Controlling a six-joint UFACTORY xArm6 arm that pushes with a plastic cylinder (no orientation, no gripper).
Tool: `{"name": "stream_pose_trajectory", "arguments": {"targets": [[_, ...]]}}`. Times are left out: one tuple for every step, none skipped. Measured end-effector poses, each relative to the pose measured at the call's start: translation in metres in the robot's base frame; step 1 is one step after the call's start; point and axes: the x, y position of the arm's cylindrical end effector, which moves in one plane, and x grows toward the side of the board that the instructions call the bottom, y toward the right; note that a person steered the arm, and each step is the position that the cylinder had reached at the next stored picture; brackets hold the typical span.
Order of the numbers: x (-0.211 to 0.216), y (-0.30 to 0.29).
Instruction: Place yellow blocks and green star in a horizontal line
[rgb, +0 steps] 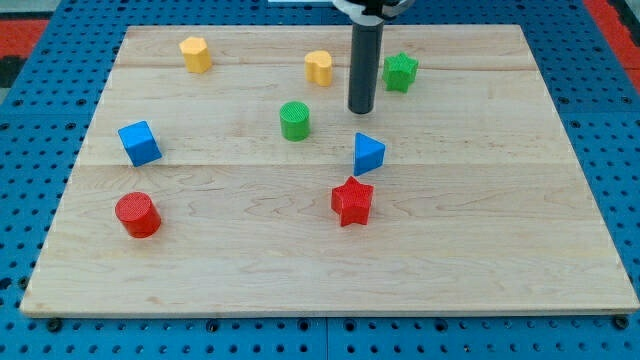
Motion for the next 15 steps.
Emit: {"name": "stream_pose_trajectory", "arguments": {"targets": [[-0.005, 0.072], [-0.017, 0.157], [-0.051, 0.125], [-0.063, 0.124], [-0.066, 0.128], [-0.040, 0.113], [-0.036, 0.052], [-0.094, -0.021], [-0.094, -0.040], [-0.048, -0.019], [-0.075, -0.078], [-0.127, -0.118], [-0.112, -0.072], [-0.134, 0.005], [-0.162, -0.018]]}}
